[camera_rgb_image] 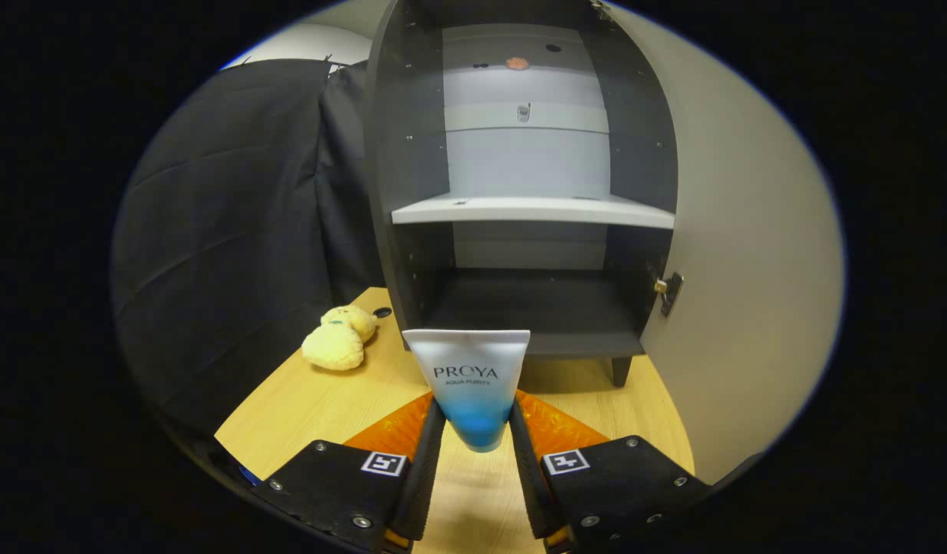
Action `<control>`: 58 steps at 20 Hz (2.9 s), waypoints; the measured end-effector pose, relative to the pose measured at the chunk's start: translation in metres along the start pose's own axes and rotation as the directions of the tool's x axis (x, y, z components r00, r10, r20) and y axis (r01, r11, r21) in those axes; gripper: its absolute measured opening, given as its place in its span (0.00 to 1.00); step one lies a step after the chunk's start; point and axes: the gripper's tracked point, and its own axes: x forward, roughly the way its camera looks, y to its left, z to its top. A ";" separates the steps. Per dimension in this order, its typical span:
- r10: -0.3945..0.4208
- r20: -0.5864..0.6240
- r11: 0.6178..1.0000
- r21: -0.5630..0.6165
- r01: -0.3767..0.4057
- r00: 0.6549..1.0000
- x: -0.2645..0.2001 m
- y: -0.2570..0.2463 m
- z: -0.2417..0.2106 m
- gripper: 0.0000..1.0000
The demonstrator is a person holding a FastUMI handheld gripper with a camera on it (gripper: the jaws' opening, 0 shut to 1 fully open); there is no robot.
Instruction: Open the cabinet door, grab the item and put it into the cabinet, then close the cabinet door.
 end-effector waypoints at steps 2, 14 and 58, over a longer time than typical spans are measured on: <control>-0.001 0.026 1.000 -0.009 0.002 1.000 0.004 -0.005 0.023 0.50; 0.005 0.123 1.000 0.001 -0.005 0.992 0.026 -0.029 0.167 0.50; -0.008 0.298 1.000 0.032 -0.001 0.955 -0.021 -0.010 0.222 0.94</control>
